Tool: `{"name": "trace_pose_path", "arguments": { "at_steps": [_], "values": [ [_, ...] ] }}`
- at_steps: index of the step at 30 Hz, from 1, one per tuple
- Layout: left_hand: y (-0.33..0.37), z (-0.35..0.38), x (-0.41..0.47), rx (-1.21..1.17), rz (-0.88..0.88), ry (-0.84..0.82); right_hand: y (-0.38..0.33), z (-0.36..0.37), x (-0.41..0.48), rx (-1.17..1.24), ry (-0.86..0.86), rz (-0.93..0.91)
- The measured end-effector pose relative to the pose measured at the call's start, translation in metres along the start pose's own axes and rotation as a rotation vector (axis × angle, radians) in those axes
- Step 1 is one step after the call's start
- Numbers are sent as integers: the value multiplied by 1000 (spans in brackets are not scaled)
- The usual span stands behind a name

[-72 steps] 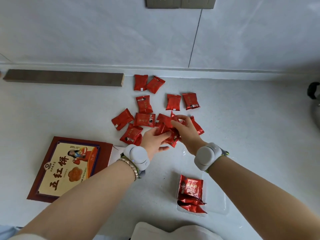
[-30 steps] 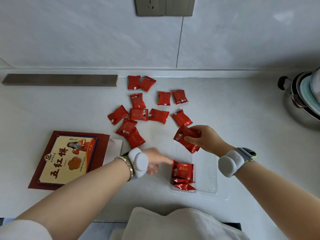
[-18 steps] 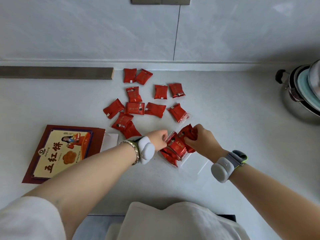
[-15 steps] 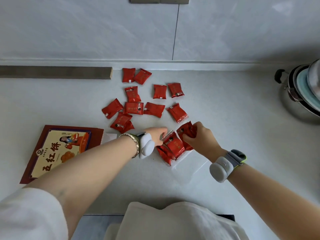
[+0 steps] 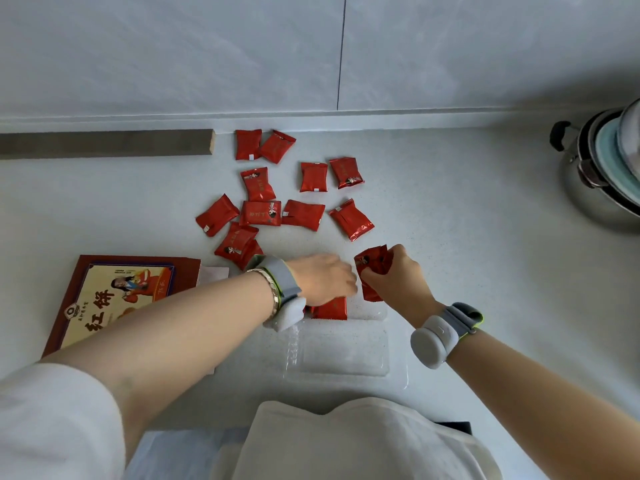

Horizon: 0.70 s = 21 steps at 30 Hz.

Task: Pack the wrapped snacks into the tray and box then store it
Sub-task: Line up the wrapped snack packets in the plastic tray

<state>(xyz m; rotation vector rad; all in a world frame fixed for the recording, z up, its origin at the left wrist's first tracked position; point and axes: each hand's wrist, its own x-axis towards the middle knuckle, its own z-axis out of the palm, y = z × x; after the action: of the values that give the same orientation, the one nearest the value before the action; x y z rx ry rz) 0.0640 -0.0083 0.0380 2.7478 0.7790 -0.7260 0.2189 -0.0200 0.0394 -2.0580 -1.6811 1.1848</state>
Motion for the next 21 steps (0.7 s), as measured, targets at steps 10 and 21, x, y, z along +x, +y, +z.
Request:
{"name": "trace_pose_path", "arguments": {
  "at_steps": [10,21],
  "values": [
    [5,20,0,238,68,-63,9,12,-3,-16,-73,3],
    [5,54,-37,-920,-517,253,-1,42,-5,-280,-117,19]
  ]
}}
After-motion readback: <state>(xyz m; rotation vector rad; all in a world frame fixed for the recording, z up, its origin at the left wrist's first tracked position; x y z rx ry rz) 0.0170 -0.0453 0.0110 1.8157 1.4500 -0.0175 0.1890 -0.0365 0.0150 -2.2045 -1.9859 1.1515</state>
